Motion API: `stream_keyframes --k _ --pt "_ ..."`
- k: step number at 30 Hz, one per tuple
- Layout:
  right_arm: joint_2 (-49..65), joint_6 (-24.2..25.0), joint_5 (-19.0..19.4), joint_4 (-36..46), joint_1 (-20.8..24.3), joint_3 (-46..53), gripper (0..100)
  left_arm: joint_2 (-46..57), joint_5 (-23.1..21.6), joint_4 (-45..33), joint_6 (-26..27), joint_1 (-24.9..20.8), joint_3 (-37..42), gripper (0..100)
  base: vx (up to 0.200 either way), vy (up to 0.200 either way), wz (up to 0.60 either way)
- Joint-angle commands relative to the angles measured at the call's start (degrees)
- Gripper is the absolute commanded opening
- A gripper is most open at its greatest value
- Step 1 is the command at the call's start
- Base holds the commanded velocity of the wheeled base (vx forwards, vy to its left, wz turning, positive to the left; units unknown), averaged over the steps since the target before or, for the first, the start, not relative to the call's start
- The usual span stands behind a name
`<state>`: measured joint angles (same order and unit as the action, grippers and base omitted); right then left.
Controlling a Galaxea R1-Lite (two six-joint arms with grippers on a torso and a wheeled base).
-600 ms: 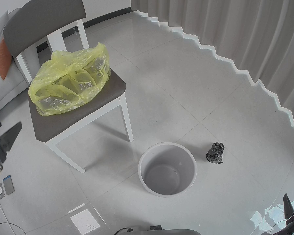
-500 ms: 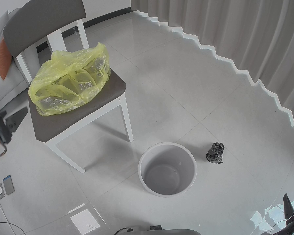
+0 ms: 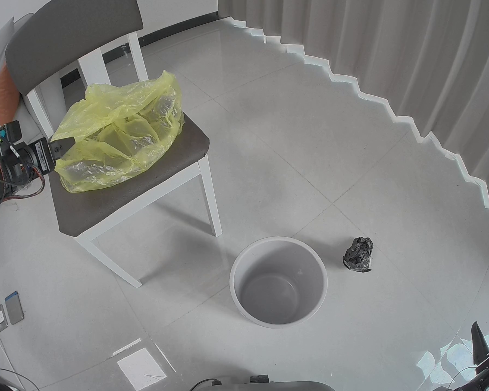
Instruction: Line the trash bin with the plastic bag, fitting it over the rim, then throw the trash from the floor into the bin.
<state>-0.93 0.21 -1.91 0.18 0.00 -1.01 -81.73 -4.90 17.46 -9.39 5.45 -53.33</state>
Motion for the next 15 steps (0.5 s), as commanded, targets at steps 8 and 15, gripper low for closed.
stream_keyframes --k 8,15 --pt "0.49 -0.03 -0.02 -0.01 0.0 0.92 100 -4.93 -0.46 0.47 -0.11 1.93 -0.81 100 0.0 0.0 0.0" --pt "0.57 -0.12 0.07 -0.01 0.0 0.92 100 -9.24 -0.55 0.56 -0.11 3.08 -4.67 100 0.0 0.0 0.0"
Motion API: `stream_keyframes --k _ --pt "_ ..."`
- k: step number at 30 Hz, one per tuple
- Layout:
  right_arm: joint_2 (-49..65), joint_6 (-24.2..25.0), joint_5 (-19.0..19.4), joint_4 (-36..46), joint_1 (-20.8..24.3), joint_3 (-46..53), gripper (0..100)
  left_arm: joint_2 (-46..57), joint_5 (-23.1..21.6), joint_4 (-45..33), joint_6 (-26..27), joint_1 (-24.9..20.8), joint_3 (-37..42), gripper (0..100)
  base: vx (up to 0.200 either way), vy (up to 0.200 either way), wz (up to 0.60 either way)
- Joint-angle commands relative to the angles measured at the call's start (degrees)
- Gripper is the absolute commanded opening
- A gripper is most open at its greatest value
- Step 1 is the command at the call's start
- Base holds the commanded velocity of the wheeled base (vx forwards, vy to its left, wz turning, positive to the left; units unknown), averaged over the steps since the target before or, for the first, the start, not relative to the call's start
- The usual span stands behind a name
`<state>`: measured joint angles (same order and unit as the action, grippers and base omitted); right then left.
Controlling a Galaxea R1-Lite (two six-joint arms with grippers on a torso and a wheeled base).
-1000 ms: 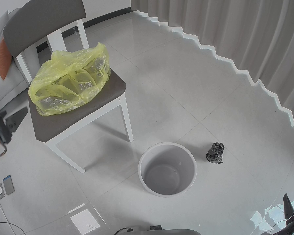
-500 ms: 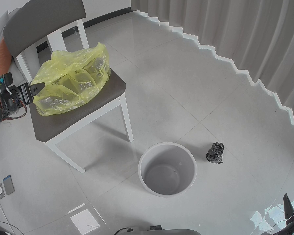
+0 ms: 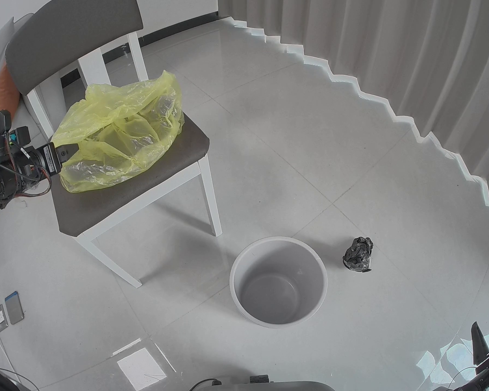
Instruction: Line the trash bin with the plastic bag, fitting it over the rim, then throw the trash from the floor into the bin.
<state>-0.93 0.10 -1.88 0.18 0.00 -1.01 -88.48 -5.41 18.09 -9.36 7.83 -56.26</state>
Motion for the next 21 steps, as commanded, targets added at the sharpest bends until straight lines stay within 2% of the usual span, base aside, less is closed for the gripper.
stream_keyframes --k 1,7,21 --pt "0.57 -0.01 -0.06 -0.01 0.0 0.92 100 -2.84 -0.04 -0.07 -0.13 1.05 -2.36 100 0.0 0.0 0.0" --pt "0.57 -0.01 -0.06 -0.01 0.0 0.92 100 -4.25 -0.12 -0.25 -0.31 2.28 -4.56 100 0.0 0.0 0.0" --pt "0.57 -0.1 -0.06 -0.01 0.0 0.92 100 -6.35 -0.04 0.19 0.13 1.4 -2.45 100 0.0 0.0 0.0"
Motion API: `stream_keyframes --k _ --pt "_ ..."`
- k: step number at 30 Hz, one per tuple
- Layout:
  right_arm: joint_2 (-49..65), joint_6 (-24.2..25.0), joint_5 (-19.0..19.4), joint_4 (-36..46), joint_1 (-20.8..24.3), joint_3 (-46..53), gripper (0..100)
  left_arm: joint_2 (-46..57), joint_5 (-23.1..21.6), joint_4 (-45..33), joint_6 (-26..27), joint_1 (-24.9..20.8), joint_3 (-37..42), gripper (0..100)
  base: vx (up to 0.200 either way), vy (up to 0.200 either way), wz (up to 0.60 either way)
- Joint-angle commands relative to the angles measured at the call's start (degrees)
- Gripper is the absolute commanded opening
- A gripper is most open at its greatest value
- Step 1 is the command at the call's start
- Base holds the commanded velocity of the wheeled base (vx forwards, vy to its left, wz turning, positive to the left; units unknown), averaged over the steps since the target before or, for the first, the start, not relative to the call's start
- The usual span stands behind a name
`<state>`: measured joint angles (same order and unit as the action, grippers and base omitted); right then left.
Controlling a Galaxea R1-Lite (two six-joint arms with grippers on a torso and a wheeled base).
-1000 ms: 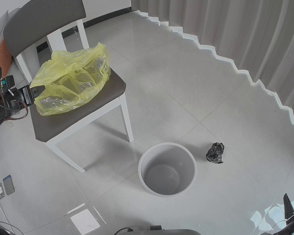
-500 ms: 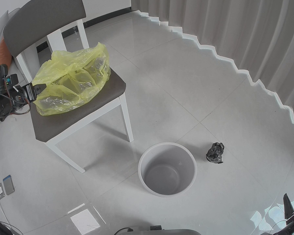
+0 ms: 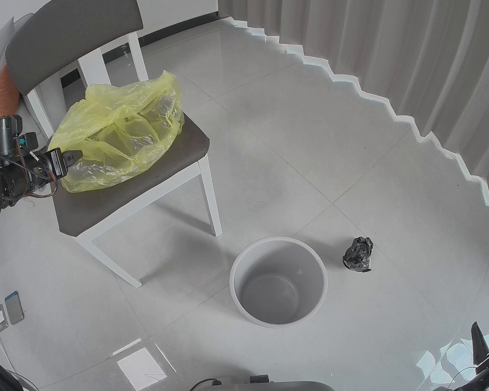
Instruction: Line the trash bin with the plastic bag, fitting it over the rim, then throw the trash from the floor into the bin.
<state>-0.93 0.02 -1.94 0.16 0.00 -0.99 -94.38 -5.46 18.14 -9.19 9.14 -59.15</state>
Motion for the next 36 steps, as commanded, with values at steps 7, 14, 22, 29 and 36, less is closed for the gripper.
stream_keyframes --k 7,14,22,29,36 --pt "0.57 -0.11 0.0 0.02 0.0 0.9 100 -1.86 0.01 0.32 -0.3 0.53 -1.58 100 0.0 0.0 0.0" --pt "0.57 0.42 -0.17 0.02 0.0 0.9 100 -2.48 -0.16 0.32 -0.3 0.44 -2.55 100 0.0 0.0 0.0" --pt "0.57 -0.02 0.53 0.02 0.0 0.9 100 -4.23 -0.69 0.32 -0.56 0.44 -3.87 0 0.0 0.0 0.0" --pt "0.57 -0.46 0.53 0.02 0.0 0.9 100 -4.32 -1.31 0.41 -0.65 -0.27 -3.78 0 0.0 0.0 0.0" --pt "0.57 -5.12 4.05 -0.69 -0.09 0.99 100 4.91 -7.81 -2.93 -0.04 -4.13 -7.74 0 0.0 0.0 0.0"
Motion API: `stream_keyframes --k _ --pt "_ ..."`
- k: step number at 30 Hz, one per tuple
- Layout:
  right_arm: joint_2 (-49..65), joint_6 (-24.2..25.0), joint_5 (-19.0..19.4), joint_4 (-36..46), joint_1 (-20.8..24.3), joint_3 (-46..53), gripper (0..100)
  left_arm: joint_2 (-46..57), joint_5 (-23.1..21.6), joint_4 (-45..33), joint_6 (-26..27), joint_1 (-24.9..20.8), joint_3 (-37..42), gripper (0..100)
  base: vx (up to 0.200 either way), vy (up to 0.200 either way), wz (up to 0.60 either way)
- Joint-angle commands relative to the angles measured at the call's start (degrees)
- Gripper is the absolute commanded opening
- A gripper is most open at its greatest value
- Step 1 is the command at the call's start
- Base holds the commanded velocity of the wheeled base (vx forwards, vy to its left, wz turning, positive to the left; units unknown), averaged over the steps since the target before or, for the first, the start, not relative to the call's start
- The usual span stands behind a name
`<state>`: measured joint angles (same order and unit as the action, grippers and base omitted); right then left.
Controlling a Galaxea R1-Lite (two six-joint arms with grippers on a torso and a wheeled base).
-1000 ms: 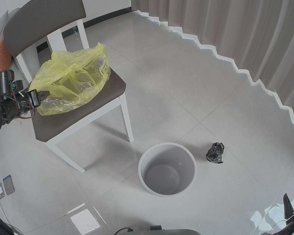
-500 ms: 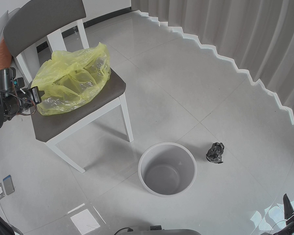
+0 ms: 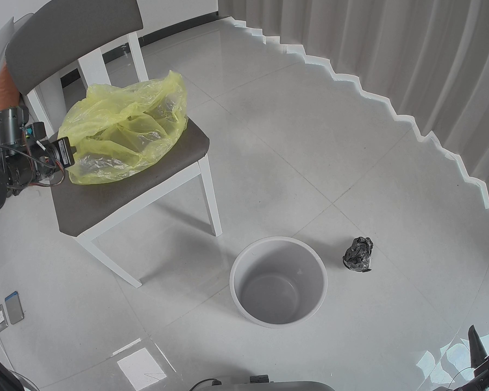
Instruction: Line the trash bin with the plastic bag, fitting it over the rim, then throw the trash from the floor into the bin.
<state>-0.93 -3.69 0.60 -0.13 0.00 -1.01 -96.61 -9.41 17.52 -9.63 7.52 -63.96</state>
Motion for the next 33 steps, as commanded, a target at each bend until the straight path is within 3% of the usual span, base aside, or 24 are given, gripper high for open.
stream_keyframes --k 1,3,4,7,11,12,14,18,24,33 --pt "0.66 -1.32 1.34 -0.39 -0.09 1.01 100 8.46 -5.62 -3.63 0.49 -3.04 -3.36 0 0.0 0.0 0.0" --pt "0.57 -1.14 1.07 -0.39 -0.18 1.01 100 9.07 -6.67 -4.33 0.58 -3.21 -3.54 0 0.0 0.0 0.0" --pt "0.57 -0.53 0.81 -2.24 -0.09 -0.31 100 11.09 -10.1 -5.48 0.58 -4.09 -3.89 0 0.0 0.0 0.0" --pt "-3.64 8.44 1.78 -7.51 -0.7 -15.69 100 13.11 -11.77 -5.48 0.67 -7.26 -3.71 0 0.0 0.0 0.0" --pt "-11.47 9.06 2.65 1.54 0.09 -21.49 100 14.61 -11.68 -5.39 1.02 -12.36 -3.45 0 0.0 0.0 0.0" --pt "-15.16 9.49 4.41 3.65 1.49 -22.54 100 16.54 -11.77 -5.74 4.01 -15.87 -2.48 0 0.0 0.0 0.0" --pt "-19.29 9.76 6.26 2.51 2.99 -24.21 100 17.77 -11.86 -5.92 9.37 -18.07 -1.25 0 0.0 0.0 0.0" --pt "-28.96 9.23 6.96 -1.54 3.69 -34.14 100 20.59 -12.03 -8.99 15.78 -24.13 -2.83 0 0.0 0.0 0.0" --pt "-44.16 7.56 7.31 -0.22 3.69 -52.43 100 25.33 -11.95 -24.11 24.13 -33.45 -11.27 0 0.0 0.0 0.0" --pt "-55.94 -0.79 7.84 3.12 3.43 -61.13 100 31.22 -11.51 -33.87 33.19 -39.95 -11.8 0 0.0 0.0 0.0"
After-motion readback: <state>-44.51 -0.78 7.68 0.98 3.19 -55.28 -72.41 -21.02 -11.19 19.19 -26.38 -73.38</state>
